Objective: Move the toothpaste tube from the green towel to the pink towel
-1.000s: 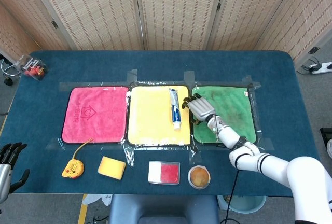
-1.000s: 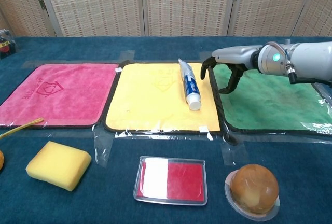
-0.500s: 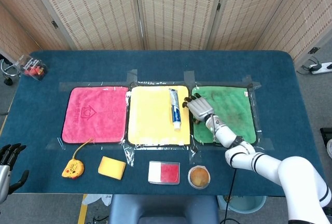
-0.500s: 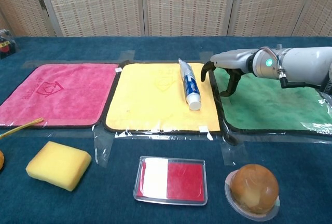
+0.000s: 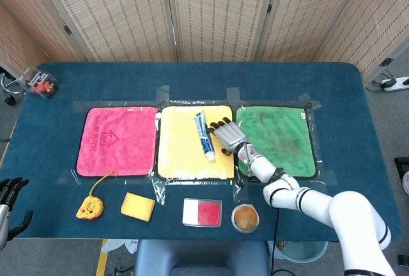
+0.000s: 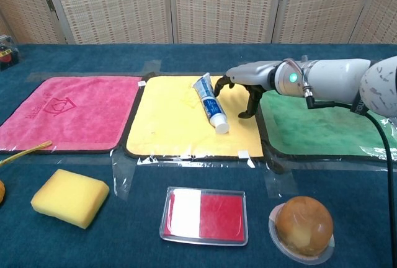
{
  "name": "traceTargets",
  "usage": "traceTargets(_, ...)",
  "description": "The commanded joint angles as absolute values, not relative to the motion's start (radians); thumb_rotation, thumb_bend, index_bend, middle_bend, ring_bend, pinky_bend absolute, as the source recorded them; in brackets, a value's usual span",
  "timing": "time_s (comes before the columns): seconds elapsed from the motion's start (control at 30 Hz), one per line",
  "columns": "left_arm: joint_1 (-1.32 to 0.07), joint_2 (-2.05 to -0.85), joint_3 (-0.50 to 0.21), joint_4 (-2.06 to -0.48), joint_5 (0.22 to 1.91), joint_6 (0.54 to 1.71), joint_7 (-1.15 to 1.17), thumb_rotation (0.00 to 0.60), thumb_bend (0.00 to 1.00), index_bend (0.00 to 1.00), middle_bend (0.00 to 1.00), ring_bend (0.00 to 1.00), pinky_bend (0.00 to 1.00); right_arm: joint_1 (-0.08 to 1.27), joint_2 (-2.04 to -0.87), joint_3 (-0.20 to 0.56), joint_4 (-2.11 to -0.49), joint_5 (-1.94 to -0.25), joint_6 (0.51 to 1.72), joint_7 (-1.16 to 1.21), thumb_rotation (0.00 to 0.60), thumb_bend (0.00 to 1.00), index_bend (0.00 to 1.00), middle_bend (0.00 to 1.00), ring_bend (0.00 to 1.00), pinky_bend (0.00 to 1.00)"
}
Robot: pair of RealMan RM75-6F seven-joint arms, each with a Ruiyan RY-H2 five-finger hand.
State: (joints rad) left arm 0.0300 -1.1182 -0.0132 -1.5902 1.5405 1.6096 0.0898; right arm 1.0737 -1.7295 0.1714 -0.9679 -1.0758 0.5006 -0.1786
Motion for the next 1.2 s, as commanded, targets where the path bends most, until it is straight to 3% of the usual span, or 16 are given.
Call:
traceTargets(0.03,0.031,-1.118,-0.013,-1.588,1.539,1.611,0.087,0.600,0.38,0.22,0.20,0.15,0.01,1.087,-1.743,0.176,-0.976,-1.080,0.500,-0.185,0.600,0.38,0.18,0.13,0.14,0.08)
traceTargets(0.4,0.039,-1.115,-0.014,-1.583,1.538,1.618,0.079,0.600,0.38,0.22,0.20,0.15,0.01,1.117,-1.758,0.195,-1.068,-1.115,0.520,-0.174,0.600,0.38,0.17,0.13,0.14,0.08)
traceTargets(0.73,0.019,-1.109,-0.021,-1.586,1.561,1.610,0.085,0.600,0.38,0.22,0.20,0.15,0.01,1.053,-1.623,0.196,-1.198,-1.163,0.620,-0.136,0.600,0.38,0.17,0.13,0.14,0.08)
traceTargets(0.9,-0.002,-1.105,-0.030,-1.595,1.571,1.595,0.093,0.600,0.38,0.22,0.20,0.15,0.01,1.014,-1.549,0.179,-1.244,-1.147,0.636,-0.136,0.600,0.38,0.17,0.13,0.14,0.08)
traceTargets(1.2,-0.016,-1.106,-0.032,-1.605,1.579,1.588,0.098,0.600,0.38,0.22,0.20,0.15,0.01,1.003,-1.555,0.126,-1.232,-1.120,0.589,-0.172,0.600,0.38,0.16,0.13,0.12,0.08)
